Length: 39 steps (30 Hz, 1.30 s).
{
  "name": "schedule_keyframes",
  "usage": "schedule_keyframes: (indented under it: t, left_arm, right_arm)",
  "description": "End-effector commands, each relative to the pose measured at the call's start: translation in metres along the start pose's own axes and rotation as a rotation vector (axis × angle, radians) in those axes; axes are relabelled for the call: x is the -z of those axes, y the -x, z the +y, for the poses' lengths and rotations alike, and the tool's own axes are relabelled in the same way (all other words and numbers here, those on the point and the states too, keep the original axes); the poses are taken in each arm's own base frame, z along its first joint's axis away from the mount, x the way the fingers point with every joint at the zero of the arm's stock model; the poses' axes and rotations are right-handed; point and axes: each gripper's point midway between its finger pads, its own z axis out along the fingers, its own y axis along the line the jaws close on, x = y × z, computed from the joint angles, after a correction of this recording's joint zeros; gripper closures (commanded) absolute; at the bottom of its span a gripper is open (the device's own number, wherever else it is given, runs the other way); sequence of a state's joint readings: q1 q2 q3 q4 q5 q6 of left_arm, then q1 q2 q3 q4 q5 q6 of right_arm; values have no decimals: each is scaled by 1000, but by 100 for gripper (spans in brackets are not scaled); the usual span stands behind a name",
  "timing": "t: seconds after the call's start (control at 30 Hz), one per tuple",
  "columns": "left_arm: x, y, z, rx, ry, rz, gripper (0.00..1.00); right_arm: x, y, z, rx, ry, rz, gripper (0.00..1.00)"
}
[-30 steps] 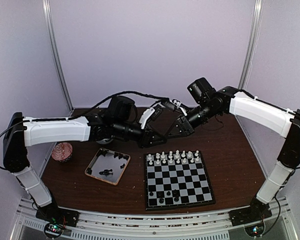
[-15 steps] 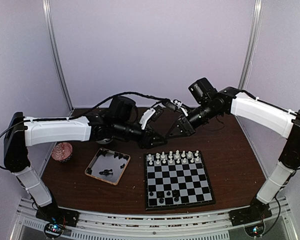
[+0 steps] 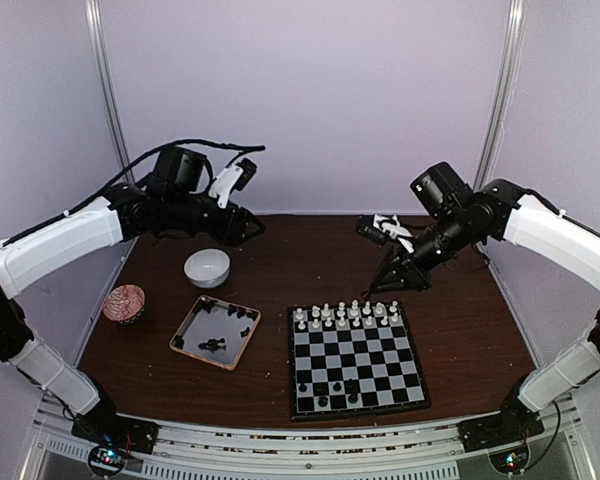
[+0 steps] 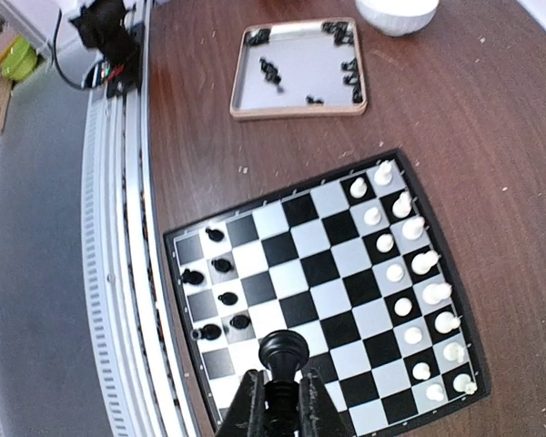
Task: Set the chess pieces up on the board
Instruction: Place the queen at d8.
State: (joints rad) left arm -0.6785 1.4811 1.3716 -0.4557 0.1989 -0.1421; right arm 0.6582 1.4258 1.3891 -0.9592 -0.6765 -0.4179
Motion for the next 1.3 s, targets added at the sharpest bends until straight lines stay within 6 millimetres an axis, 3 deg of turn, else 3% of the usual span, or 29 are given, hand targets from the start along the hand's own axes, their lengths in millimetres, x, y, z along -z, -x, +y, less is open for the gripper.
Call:
schedule_keyframes:
  t: [0.0,0.13,0.33,0.57,0.83,1.27]
  left_arm:
    - [31,3,59,-66,278,7,53]
    - [37,-8,90,-56,368,5,52]
    - [44,-20,112,-15,433,2,52]
    - [45,-21,115,-5,441,2,52]
    - [45,-20,115,-3,438,0,52]
    - [46,-21,116,-4,447,2,52]
  right_arm:
    - [-18,-42,19,134,-10,155,100]
    - [-36,-63,43,243,10,254,100]
    - [-66,-97,66,396,17,404,100]
    - [-92,-118,80,456,47,488,100]
    - [-112,-132,80,443,61,521,100]
    - [-124,-154,83,444,104,591,100]
